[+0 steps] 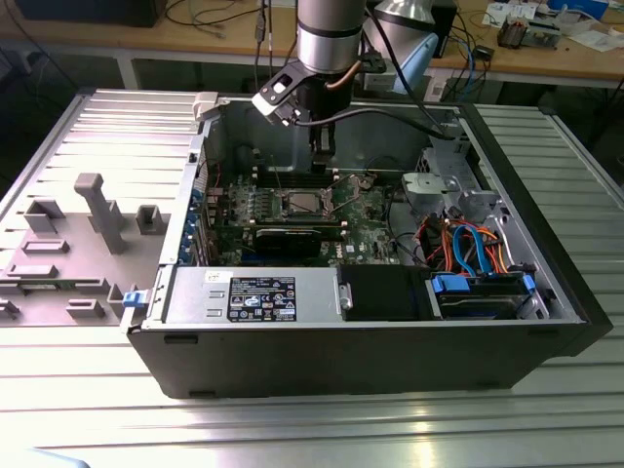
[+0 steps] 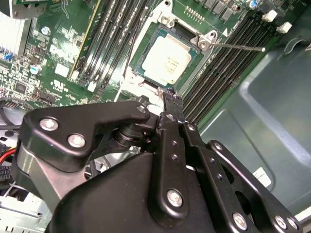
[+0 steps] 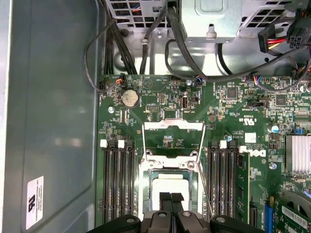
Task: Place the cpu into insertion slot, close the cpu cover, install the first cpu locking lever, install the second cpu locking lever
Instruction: 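Close the cpu cover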
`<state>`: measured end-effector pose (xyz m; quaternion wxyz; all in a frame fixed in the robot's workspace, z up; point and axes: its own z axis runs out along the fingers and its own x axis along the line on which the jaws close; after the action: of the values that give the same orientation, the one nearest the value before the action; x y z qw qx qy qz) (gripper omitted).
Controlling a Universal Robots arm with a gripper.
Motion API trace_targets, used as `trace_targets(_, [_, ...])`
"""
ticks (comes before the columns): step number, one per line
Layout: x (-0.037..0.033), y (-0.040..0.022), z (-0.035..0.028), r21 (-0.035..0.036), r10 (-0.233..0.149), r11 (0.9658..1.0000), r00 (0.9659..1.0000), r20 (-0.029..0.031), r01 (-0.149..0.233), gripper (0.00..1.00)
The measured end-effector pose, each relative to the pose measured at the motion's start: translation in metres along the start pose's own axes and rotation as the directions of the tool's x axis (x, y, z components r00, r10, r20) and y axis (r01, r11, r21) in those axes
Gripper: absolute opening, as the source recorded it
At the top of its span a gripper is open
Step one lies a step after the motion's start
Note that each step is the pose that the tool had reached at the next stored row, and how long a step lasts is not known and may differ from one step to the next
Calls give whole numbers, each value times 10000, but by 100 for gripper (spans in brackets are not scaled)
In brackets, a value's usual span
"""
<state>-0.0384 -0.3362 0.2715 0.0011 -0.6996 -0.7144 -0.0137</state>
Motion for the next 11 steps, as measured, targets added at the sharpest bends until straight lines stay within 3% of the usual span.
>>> trace_targets(4, [4,91,4,30,-1,10000,10000,2,1,11])
trace_targets(7, [7,92,-57,31,-2,10000,10000,3,2,11])
trace_targets(11, [8,108,-57,38,-125,9999,9999,4,125,11])
